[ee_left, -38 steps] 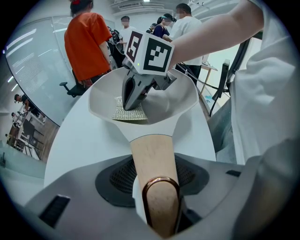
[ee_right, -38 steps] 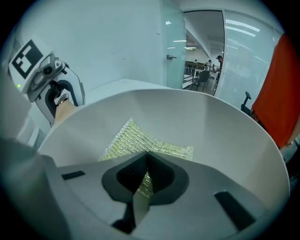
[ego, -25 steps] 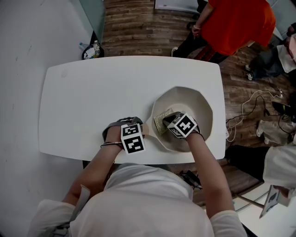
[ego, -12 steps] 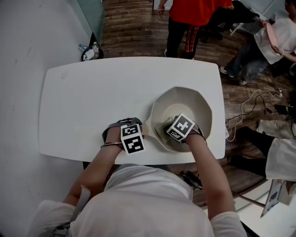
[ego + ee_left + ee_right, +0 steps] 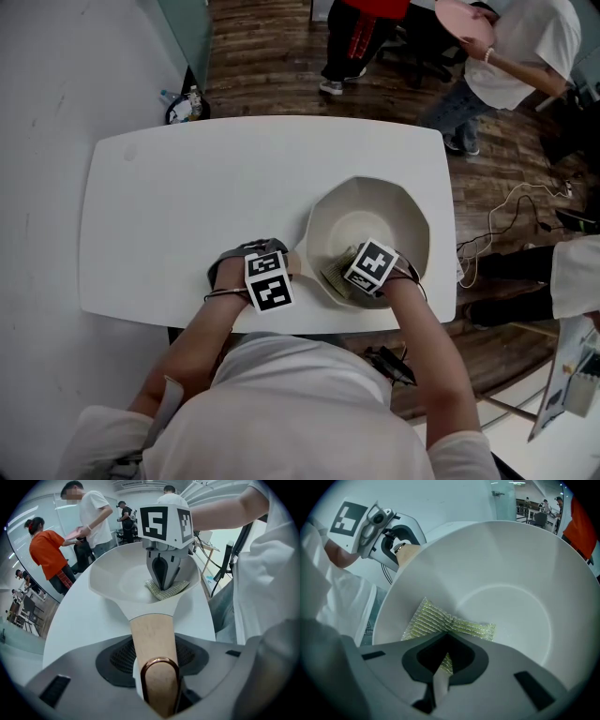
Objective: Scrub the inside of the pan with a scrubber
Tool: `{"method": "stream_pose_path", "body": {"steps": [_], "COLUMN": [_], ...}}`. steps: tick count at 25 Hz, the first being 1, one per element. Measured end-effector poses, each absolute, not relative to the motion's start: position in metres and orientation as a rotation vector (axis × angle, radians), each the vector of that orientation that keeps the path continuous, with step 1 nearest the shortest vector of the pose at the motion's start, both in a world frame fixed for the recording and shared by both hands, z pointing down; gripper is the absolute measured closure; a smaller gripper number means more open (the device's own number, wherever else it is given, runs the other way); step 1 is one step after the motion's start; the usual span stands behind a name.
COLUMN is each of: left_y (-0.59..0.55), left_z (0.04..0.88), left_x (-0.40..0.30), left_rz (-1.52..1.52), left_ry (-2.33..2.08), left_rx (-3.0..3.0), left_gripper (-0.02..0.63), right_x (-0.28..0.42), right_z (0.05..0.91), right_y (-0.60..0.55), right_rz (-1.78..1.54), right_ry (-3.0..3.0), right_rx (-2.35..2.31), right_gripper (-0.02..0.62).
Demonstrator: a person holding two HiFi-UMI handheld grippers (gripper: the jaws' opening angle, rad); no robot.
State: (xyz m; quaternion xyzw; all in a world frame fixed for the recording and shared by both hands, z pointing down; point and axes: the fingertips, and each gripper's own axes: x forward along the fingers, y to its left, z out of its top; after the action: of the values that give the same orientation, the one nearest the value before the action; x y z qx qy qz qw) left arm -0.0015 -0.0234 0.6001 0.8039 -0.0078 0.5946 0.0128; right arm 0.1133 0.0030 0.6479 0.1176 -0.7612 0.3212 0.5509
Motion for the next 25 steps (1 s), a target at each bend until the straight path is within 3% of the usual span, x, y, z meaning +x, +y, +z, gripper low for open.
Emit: {"method": "stream_pose_path", "body": {"steps": [25], "left_y": [-0.022], "left_z": [0.601], "left_x": [-0.004], "left_rz": [1.859], "left_ry": [-0.014], "left_rx": [2.509], "left_gripper": [0.402], "right_x": [0.185], "right_z": [0.649], "right_y": [0.006], "right_rz": [0.651], "right_ry": [-1.590], "right_rx": [0.300], "right_gripper": [0.574]}}
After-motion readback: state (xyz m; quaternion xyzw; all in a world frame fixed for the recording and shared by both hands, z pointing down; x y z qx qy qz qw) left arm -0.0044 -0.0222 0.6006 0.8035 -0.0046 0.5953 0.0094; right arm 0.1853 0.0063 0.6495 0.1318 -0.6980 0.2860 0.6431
